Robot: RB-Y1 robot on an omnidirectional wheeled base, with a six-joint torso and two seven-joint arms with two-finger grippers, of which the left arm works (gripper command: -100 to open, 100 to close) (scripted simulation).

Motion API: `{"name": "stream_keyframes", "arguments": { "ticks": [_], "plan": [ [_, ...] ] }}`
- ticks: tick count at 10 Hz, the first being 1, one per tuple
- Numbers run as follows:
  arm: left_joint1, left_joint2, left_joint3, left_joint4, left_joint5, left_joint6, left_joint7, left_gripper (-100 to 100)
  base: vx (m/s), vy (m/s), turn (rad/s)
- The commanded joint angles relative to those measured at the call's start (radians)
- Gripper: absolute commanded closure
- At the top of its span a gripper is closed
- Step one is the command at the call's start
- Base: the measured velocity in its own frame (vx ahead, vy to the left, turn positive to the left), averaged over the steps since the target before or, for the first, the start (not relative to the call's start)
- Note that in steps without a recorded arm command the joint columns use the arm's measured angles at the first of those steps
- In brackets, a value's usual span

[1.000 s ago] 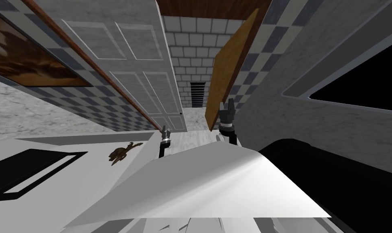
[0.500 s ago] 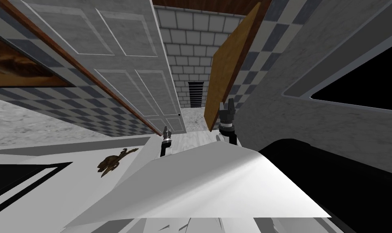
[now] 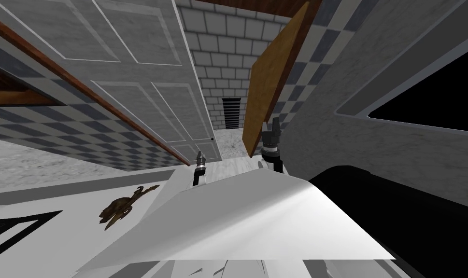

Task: Push the door open

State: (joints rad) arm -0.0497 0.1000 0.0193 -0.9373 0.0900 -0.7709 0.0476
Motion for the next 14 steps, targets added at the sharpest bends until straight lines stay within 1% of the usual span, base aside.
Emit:
{"name": "stream_keyframes", "arguments": {
  "ticks": [1, 7, 9, 10, 14],
  "plan": [
    [-0.021, 0.000, 0.001, 0.048, 0.001, -0.008, -0.003, -100, 0.090, 0.030, -0.076],
    [-0.085, -0.004, 0.005, 0.192, 0.002, -0.031, -0.012, -100, 0.086, 0.024, -0.079],
    [-0.122, -0.008, 0.007, 0.275, 0.003, -0.044, -0.018, -100, 0.140, 0.050, -0.137],
    [-0.122, -0.008, 0.007, 0.275, 0.003, -0.044, -0.018, -100, 0.117, 0.036, -0.031],
    [-0.153, -0.012, 0.008, 0.343, 0.004, -0.055, -0.022, -100, 0.057, 0.017, -0.049]
  ]
}}
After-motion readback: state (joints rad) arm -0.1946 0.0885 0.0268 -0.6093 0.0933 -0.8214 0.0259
